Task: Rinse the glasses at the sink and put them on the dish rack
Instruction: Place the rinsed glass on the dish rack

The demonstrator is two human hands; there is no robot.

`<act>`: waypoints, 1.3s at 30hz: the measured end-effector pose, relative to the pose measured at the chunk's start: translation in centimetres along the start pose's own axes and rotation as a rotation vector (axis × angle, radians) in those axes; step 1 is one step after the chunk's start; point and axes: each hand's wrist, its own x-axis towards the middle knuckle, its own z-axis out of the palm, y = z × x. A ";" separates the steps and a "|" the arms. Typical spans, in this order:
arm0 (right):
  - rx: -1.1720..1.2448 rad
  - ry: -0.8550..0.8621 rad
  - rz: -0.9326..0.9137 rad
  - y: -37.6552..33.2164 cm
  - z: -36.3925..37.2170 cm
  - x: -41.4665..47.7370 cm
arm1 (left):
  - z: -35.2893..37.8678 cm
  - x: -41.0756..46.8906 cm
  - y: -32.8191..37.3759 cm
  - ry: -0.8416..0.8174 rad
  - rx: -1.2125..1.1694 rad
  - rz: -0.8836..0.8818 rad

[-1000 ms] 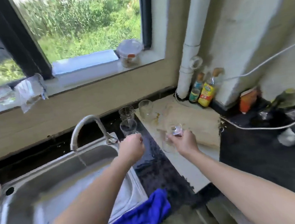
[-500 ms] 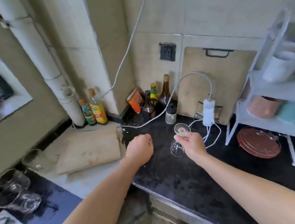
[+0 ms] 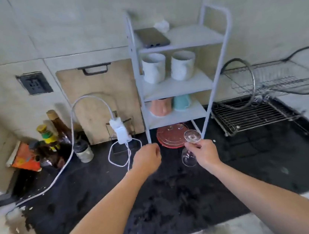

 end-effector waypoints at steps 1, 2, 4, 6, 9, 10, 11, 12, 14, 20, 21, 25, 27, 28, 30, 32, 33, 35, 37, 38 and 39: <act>-0.002 0.036 0.016 1.1 -1.7 0.5 | 0.6 0.9 1.6 -0.006 0.003 0.027; 0.000 0.068 0.025 2.2 -3.4 1.1 | 1.3 1.8 3.3 -0.010 0.007 0.051; -0.001 0.114 0.050 4.3 -6.9 2.4 | 2.8 3.4 6.6 -0.028 0.014 0.096; -0.006 0.136 0.061 6.4 -10.0 3.8 | 4.2 4.9 10.0 -0.046 0.022 0.123; 0.000 0.144 0.048 9.6 -14.5 6.2 | 6.3 7.8 15.4 -0.032 0.000 0.155; 0.001 0.140 0.045 10.8 -15.9 7.2 | 7.0 8.8 17.3 -0.022 -0.011 0.163; -0.004 0.133 0.044 11.9 -17.4 8.2 | 7.8 9.8 19.3 -0.016 -0.019 0.171; -0.009 0.125 0.047 12.9 -18.9 9.2 | 8.5 10.8 21.4 -0.014 -0.017 0.183; -0.030 0.111 0.059 14.9 -21.8 11.2 | 10.0 12.5 25.4 0.001 -0.015 0.208; -0.085 0.115 0.120 20.1 -29.7 15.8 | 13.4 16.3 35.6 0.075 -0.067 0.278; -0.101 0.125 0.128 20.7 -30.8 16.5 | 13.7 16.9 36.9 0.090 -0.058 0.303; -0.169 0.177 0.184 22.5 -34.4 20.1 | 14.6 20.5 40.6 0.191 0.007 0.402; -0.177 0.193 0.205 23.5 -35.7 22.2 | 14.8 22.6 42.0 0.223 0.071 0.417; -0.174 0.202 0.212 23.8 -36.4 23.2 | 15.0 23.7 42.6 0.225 0.112 0.410; -0.170 0.224 0.219 24.5 -37.5 25.0 | 15.5 25.8 43.5 0.200 0.187 0.371; -0.193 0.246 0.197 25.2 -38.5 26.7 | 16.4 27.5 44.0 0.162 0.238 0.332; -0.204 0.261 0.191 25.6 -38.9 27.6 | 16.9 28.3 44.2 0.138 0.265 0.319; -0.227 0.280 0.192 26.3 -39.4 29.6 | 17.9 29.3 44.3 0.101 0.319 0.287; -0.218 0.278 0.191 27.4 -39.7 31.7 | 18.7 29.5 44.3 0.105 0.365 0.264; -0.207 0.274 0.188 27.8 -39.8 32.7 | 19.0 29.5 44.3 0.122 0.382 0.258; -0.200 0.265 0.194 28.1 -39.8 33.7 | 19.2 29.4 44.2 0.146 0.398 0.256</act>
